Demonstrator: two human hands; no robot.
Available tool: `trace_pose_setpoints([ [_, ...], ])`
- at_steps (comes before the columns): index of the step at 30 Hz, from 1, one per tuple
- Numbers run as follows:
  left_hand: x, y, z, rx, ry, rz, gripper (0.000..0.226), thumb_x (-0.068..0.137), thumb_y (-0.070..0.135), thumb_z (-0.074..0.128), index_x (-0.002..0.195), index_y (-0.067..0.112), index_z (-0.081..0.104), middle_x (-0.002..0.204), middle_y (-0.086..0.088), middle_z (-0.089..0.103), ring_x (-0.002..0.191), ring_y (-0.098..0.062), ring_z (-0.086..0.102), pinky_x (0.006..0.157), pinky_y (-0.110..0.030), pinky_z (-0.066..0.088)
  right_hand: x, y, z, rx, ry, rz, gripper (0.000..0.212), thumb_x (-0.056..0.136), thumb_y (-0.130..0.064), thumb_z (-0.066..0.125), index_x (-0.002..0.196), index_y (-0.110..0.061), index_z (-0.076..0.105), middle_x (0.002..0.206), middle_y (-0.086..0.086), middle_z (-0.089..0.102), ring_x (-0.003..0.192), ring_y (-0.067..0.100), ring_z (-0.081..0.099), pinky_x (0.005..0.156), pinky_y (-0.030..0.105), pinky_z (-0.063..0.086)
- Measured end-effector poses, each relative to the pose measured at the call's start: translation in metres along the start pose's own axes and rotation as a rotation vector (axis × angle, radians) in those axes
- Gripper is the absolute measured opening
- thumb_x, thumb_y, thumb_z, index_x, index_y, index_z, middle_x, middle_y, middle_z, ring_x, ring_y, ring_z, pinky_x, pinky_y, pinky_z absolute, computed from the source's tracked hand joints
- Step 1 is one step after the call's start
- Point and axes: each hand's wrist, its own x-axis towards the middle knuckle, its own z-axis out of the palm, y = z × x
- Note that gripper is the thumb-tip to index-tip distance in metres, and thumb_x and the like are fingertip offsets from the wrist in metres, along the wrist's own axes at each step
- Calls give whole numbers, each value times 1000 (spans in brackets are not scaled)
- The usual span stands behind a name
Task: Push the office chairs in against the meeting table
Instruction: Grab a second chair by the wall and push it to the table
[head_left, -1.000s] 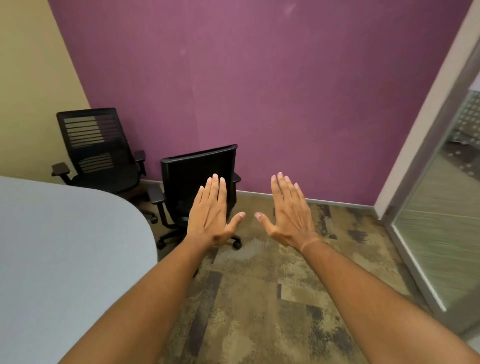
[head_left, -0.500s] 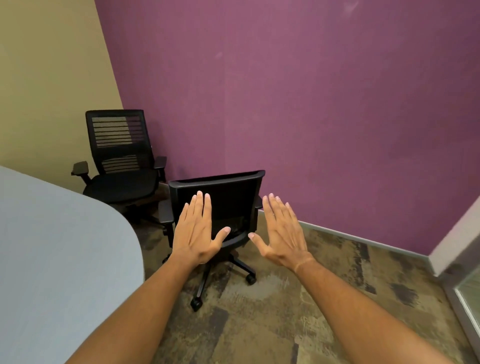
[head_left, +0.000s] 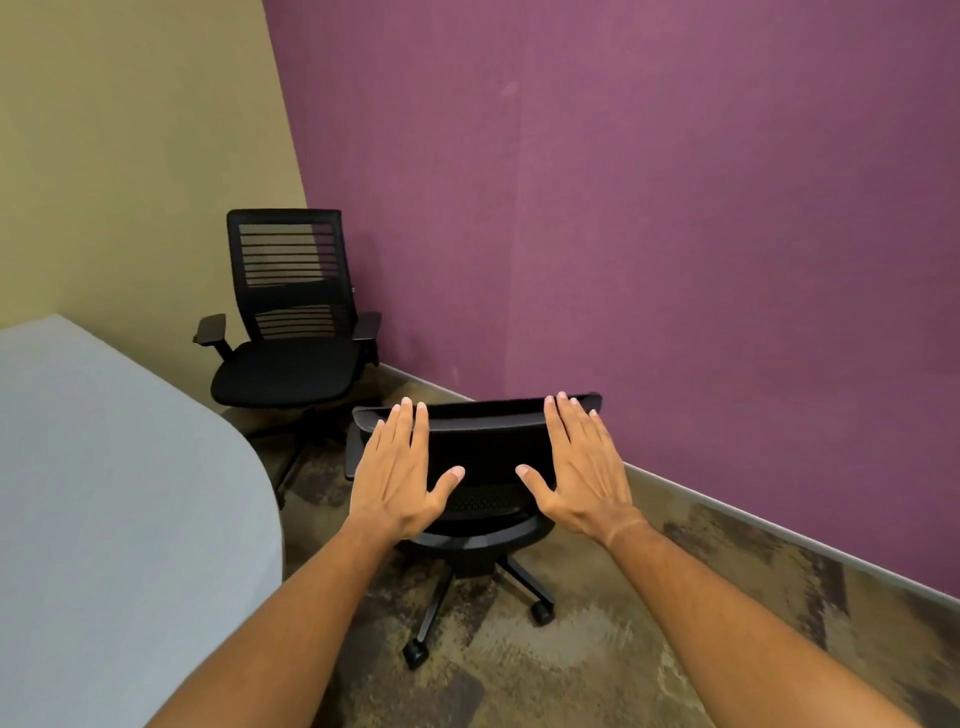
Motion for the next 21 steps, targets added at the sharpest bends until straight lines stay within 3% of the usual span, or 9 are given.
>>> trace_pose_setpoints([
  [11, 88, 0, 53, 24, -97, -217, 95, 86, 73, 2, 156, 9, 6, 165, -13, 7, 152, -23, 5, 124, -38, 6, 113, 64, 71, 52, -92, -165, 83, 93, -63, 23, 155, -8, 10, 162, 16, 14, 150, 27, 9, 122, 40, 1],
  [16, 124, 1, 68, 36, -203, -285, 72, 101, 56, 18, 156, 9, 14, 164, -13, 13, 152, -22, 10, 123, -38, 7, 137, 76, 93, 79, -166, -139, 82, 94, -63, 13, 153, -7, 19, 159, 18, 23, 148, 29, 17, 122, 45, 11],
  [21, 148, -15, 72, 78, -357, -331, 67, 102, 53, 29, 155, 12, 23, 163, -10, 18, 151, -20, 14, 123, -37, 7, 143, 81, 101, 82, -214, -149, 84, 93, -64, 9, 150, -6, 31, 152, 19, 38, 143, 30, 30, 121, 45, 17],
])
